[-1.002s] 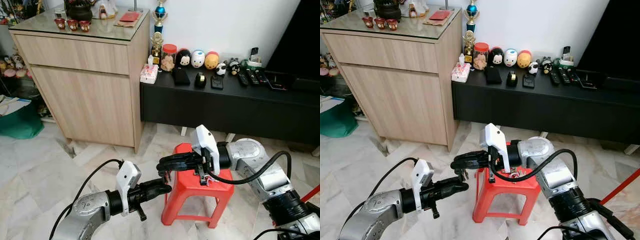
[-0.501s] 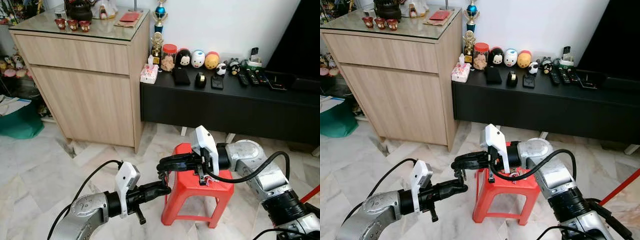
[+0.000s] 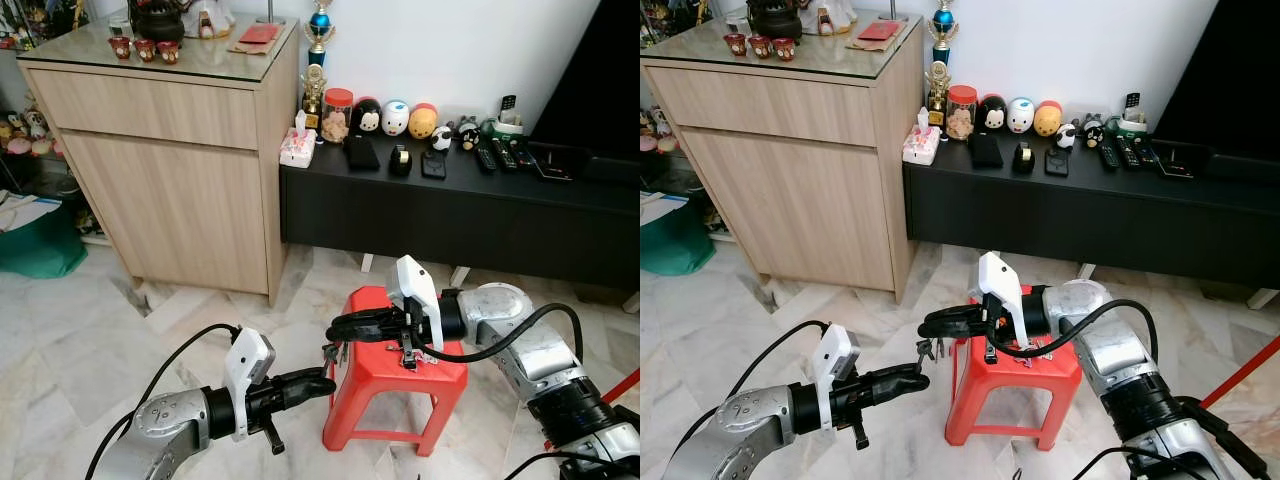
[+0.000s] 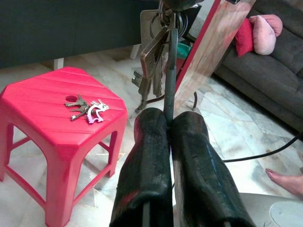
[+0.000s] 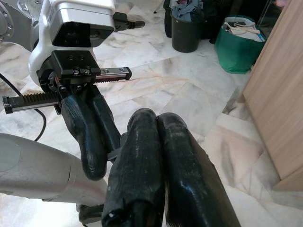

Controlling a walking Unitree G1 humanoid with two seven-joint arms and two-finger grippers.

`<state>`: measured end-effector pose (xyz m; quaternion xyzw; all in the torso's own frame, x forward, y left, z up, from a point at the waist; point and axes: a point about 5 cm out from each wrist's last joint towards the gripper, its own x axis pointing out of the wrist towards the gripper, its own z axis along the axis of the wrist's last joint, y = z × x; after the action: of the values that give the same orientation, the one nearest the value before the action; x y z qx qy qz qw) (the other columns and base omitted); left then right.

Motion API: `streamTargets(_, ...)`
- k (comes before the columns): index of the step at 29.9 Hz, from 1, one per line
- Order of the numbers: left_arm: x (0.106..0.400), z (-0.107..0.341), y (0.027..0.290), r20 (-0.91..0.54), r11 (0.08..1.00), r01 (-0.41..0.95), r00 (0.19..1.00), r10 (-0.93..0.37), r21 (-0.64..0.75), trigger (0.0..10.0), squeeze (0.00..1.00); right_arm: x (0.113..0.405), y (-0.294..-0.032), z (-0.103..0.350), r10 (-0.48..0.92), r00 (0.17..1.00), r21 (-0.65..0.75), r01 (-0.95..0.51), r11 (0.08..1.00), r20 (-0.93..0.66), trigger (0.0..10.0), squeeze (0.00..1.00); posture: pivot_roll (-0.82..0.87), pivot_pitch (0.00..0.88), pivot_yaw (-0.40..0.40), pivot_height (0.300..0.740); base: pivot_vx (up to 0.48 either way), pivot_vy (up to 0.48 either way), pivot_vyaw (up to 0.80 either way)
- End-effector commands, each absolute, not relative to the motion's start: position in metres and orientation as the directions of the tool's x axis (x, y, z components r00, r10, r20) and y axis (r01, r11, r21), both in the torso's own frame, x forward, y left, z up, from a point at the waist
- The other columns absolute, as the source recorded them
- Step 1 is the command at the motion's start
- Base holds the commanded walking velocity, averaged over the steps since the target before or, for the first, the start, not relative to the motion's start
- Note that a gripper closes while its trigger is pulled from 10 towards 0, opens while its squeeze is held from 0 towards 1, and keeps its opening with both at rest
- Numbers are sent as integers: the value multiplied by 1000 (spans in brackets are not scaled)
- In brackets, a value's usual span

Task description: Hang keys on a hook

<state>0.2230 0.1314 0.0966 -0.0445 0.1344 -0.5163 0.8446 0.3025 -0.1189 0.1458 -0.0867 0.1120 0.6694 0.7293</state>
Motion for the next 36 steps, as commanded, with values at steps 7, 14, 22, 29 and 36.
streamTargets(7, 225, 99, 131, -173, 472, 858, 443, -880, -201, 0, 0, 305, -129, 143, 946, 113, 8, -993, 121, -304, 10000, 0, 46, 0, -94, 740, 0, 0, 0)
streamTargets(14, 228, 100, 132, -168, 499, 848, 474, -865, -179, 0, 0, 305, -132, 137, 934, 116, 10, -992, 127, -338, 10000, 0, 48, 0, -96, 740, 0, 0, 0)
streamTargets(22, 229, 101, 131, -175, 494, 853, 468, -866, -169, 0, 0, 305, -136, 131, 922, 128, 13, -990, 143, -365, 10000, 0, 45, 0, -95, 740, 0, 0, 0)
streamTargets(29, 228, 99, 131, -184, 493, 853, 464, -867, -174, 0, 0, 306, -138, 128, 917, 136, 12, -988, 152, -376, 10000, 0, 45, 2, -94, 740, 0, 0, 0)
streamTargets(36, 225, 97, 132, -194, 487, 855, 454, -870, -180, 0, 0, 314, -136, 133, 922, 203, -10, -977, 212, -331, 10000, 0, 47, 4, -95, 740, 0, 0, 0)
